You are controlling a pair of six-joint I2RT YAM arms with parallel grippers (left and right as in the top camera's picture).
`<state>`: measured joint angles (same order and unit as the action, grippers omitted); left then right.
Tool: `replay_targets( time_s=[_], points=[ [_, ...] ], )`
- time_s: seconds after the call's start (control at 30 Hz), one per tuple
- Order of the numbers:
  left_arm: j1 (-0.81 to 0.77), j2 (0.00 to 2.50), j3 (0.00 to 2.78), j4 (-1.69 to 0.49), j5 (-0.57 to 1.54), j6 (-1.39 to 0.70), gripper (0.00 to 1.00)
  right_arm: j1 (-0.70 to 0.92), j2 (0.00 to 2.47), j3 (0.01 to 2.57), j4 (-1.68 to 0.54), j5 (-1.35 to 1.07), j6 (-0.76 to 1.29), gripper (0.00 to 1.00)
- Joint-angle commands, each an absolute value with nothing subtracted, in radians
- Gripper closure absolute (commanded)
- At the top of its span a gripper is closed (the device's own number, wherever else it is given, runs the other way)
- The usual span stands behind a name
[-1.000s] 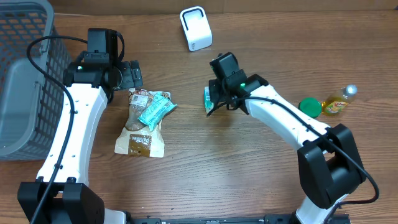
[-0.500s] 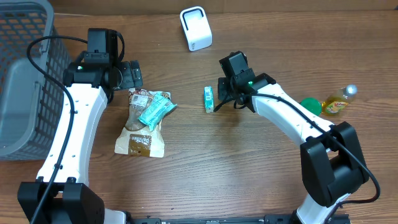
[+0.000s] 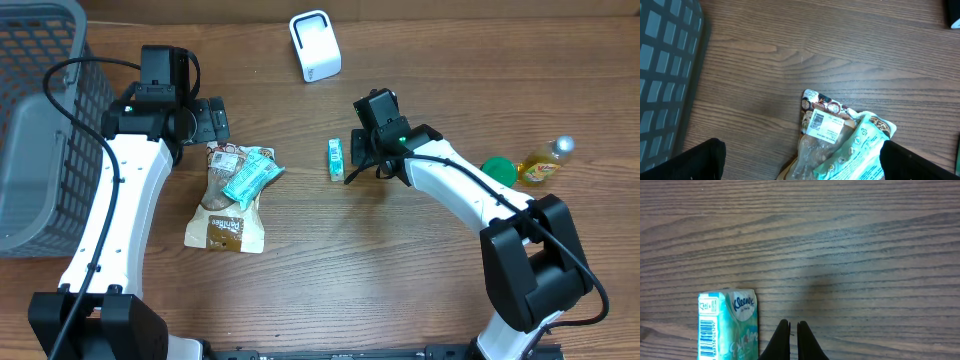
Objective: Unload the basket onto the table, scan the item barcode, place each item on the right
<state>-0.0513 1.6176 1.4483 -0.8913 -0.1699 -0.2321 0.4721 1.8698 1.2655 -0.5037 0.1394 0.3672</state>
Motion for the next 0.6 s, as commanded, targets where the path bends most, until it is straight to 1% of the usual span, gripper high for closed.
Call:
replay_targets(
  time_s=[0.0, 0.33, 0.57],
  points=[
    [-0.047, 1.610, 1.456, -0.889, -0.184, -0.220, 0.01, 0.475, 1.867, 1.246, -0.477, 0.157, 0.375, 0.96],
    [-0.047, 1.610, 1.456, -0.889, -0.183, -0.220, 0.00, 0.475, 1.871, 1.230, -0.455, 0.156, 0.394, 0.96],
    [-0.047, 1.610, 1.456, -0.889, -0.183, -0.220, 0.01, 0.476, 1.874, 1.230, -0.453, 0.104, 0.393, 0.96]
  ],
)
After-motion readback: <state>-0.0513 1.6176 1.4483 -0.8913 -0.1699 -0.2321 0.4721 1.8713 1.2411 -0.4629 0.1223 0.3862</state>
